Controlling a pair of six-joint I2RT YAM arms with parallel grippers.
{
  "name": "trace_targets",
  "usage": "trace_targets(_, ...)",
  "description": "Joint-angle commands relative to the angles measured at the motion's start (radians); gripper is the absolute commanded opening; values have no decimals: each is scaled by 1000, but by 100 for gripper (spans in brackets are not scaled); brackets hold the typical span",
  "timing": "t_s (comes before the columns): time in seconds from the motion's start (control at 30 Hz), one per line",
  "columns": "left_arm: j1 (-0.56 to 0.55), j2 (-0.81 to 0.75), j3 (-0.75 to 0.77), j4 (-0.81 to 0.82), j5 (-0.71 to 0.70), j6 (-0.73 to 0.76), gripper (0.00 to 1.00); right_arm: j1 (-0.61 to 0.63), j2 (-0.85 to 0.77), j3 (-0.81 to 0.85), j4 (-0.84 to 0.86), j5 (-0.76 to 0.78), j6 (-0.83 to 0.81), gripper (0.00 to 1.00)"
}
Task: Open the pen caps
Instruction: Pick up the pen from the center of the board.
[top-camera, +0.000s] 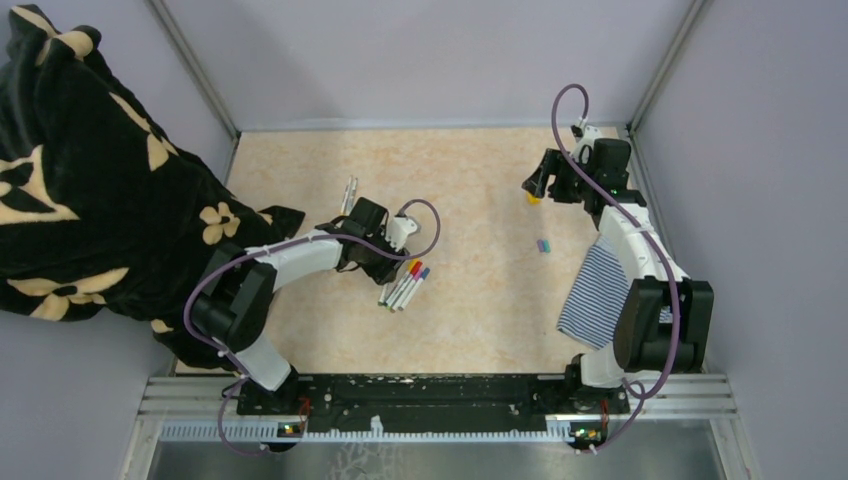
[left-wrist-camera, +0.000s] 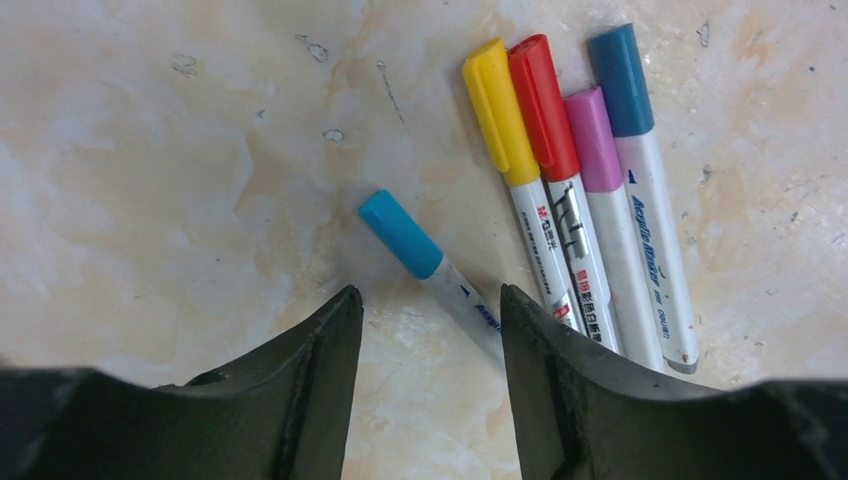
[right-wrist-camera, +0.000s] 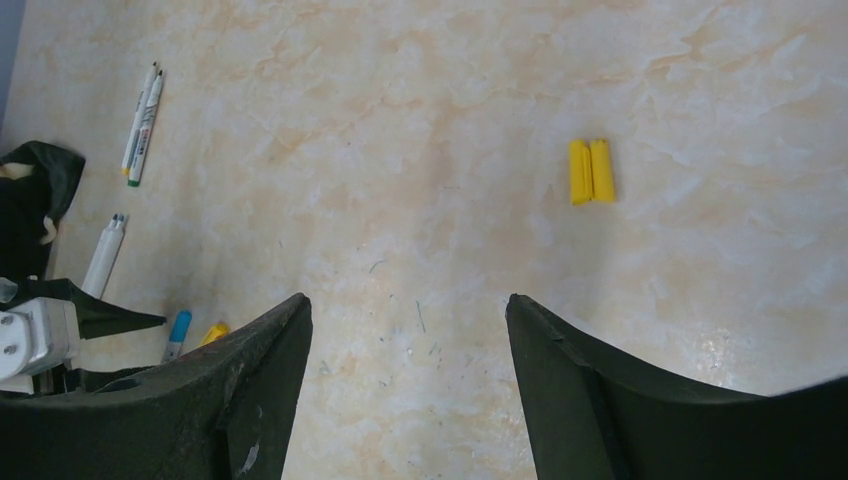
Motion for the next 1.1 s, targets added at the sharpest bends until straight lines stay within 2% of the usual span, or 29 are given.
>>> trace_targets(0.0,-9,36,-7,11,-50,-9,57,5,-48,0,48,-19,-4,71)
trace_targets(0.13,-9,50,-7,9,-78,-14,50,4,-52,-3,51,-22,-4,71)
trace_targets(0.5,-9,92,3,5,-128,-17,22,4,-55,-7,56,-30,-3,71)
trace_targets(0.67,-9,75,-2,38,-168,-9,16,4,-52,-8,57,-33,-1,70)
trace_targets(0.73,-8,58,-9,52,-191,-2,18,5,-52,-8,58,-34,-1,70)
trace_targets(0.87,-5,35,-25,38,-202,2,43,4,-52,-10,59,-38,0,70)
trace_targets(0.9,-5,30,-31,32,-202,3,46,4,-53,-10,60,-39,1,70)
trace_targets(1.07,9,23,-43,-8,-200,11,49,5,-54,-10,60,-44,1,70)
